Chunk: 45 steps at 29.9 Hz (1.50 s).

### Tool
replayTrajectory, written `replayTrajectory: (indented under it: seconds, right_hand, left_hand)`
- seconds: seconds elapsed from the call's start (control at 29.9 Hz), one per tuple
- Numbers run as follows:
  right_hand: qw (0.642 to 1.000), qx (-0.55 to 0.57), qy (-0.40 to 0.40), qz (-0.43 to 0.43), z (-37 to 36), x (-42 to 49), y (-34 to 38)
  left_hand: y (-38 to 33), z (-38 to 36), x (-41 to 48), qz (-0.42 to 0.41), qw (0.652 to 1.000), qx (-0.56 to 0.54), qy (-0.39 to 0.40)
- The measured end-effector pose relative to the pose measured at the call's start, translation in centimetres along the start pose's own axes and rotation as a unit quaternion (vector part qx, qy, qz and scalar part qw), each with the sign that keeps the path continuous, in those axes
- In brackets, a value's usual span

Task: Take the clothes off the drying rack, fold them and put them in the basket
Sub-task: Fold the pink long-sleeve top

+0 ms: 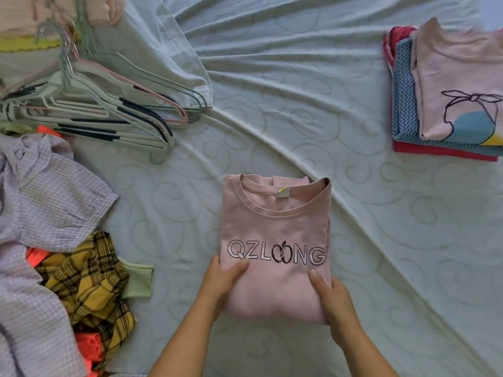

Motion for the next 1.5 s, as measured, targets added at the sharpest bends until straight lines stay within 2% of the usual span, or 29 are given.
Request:
replayTrajectory:
  seconds: [0.07, 0.13, 0.23, 0.47, 0.63, 0.77, 0.87, 1.0, 1.1, 1.2, 1.27, 1.4, 1.5]
  right_hand:
    - [0.996, 0.041, 0.073, -0.033, -0.2, -0.6, 0.4]
    - [0.989, 0.068, 0.125, -0.041, 0.0, -1.6, 1.2]
    - [0.981, 0.095, 0.167, -0.030, 0.3, -3.1, 2.7]
    - [0.963, 0.108, 0.243, 0.043, 3.9, -6.8, 9.9]
    - [0.953, 0.086, 0.265, 0.117, 10.7, -9.1, 18.3]
    - [0.946, 0.067, 0.223, 0.225, 19.4, -11.2, 27.8]
    - [0.934, 0.101, 0.184, 0.290, 26.8, -12.3, 34.6]
    - [0.917, 0.116, 0.127, 0.360, 34.2, -10.3, 40.3]
    - [0.935, 0.094, 0.071, 0.334, 36.5, -3.5, 40.0]
    - [0.972, 0.043, -0.007, 0.231, 36.1, 6.1, 35.6]
    - [0.981, 0.035, -0.062, 0.178, 35.6, 10.9, 33.1]
    - [0.968, 0.043, -0.127, 0.211, 35.1, 12.3, 33.3]
    - [0.954, 0.061, -0.157, 0.250, 35.7, 11.9, 33.8]
  left_hand:
    - [-0.5, -0.3, -0.1, 0.035, 0.996, -0.058, 0.054]
    - [-1.8, -0.2, -0.5, 0.030, 0.993, -0.078, 0.082]
    - [-5.0, 0.0, -0.7, -0.008, 0.994, -0.074, 0.076]
    - [-15.0, -1.6, -2.4, -0.065, 0.997, 0.029, 0.042]
    - [-24.9, -8.3, -4.5, -0.136, 0.989, 0.060, 0.024]
    - [-33.7, -16.1, -3.7, -0.221, 0.974, 0.047, 0.016]
    - [-39.8, -23.1, -2.5, -0.293, 0.956, 0.000, 0.030]
    - [-43.3, -31.0, 0.6, -0.357, 0.931, -0.052, 0.048]
    - [-40.4, -35.5, 5.3, -0.338, 0.937, -0.055, 0.066]
    - [-32.8, -38.4, 10.1, -0.264, 0.962, 0.014, 0.062]
    - [-28.5, -39.5, 12.2, -0.236, 0.969, 0.045, 0.052]
    - [-27.3, -39.8, 14.3, -0.258, 0.966, 0.028, 0.009]
    - [-28.6, -40.1, 14.4, -0.291, 0.957, -0.013, 0.011]
Point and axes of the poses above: each hand's wrist, its own x-axis towards the middle knuckle, its own z-axis out of the back of the hand, y = z × x, the point moved 8 cm from there along x, towards the middle knuckle, and after that the axes turned 15 degrees about -z, right-handed, at the moved point
